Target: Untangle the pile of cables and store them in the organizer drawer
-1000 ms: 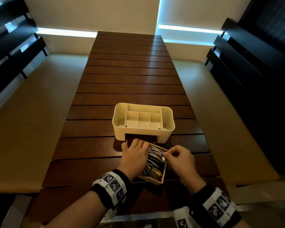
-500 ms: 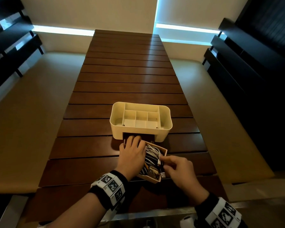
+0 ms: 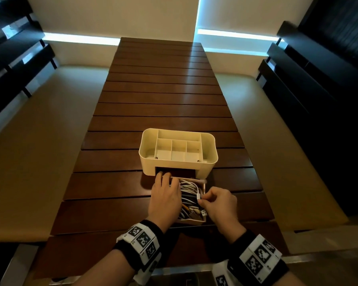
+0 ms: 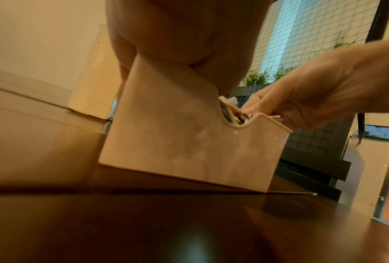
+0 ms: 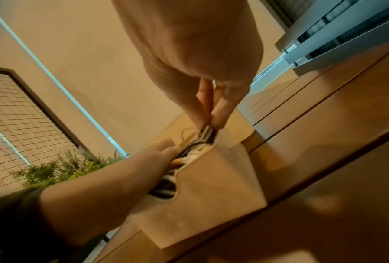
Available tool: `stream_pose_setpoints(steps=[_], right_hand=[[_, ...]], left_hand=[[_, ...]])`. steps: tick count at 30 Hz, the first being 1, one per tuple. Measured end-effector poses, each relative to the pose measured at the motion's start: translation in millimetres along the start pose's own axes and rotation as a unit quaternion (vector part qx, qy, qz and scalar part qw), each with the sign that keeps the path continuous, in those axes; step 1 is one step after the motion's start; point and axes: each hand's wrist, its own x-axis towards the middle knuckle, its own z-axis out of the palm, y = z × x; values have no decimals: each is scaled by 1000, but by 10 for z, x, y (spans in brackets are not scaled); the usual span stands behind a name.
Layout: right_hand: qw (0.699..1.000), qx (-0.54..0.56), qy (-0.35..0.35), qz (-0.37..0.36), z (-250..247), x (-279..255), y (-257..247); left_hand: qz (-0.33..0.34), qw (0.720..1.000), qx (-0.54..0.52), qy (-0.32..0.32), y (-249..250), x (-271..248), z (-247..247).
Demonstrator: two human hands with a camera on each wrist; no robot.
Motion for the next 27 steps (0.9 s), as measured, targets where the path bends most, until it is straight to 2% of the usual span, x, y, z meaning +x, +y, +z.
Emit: stream_pose_setpoints(steps=[3,7,9,12,15,17,19,22,25,27], right_hand=[[998,-46,29,-36,84,-37,-6],[982,-42,37,-178,141,-98,200],[978,-32,15,-206,167,-149,311],[982,-8,-37,-186,127,-258,427],[978,-44,-101,-179,-4,-204,414],[976,-47,-132,-169,-42,-137,337],[978,-51,-124,-157,-25,-141,271],[985,-41,-85,-144,52,-218,211],[992,-41,-96,-71,73,-167,117],[990,-78,-111,-40,75,-145,58]], left_hand=[[-1,1000,-9,5,-2,-8,-12],[-3,999,-37,11,-3,-25,12],[-28,996,-88,7,-5,-47,8],[-24,994,-101,-34,-21,-61,-16],[59,993,-73,-66,-55,-68,-69],[93,987,-90,-95,-88,-87,-108],[88,984,-115,-107,-97,-110,-93],[91,987,-87,-104,-59,-111,-74],[97,990,-53,-82,-42,-103,-28],[100,991,-56,-69,-35,-103,-24]])
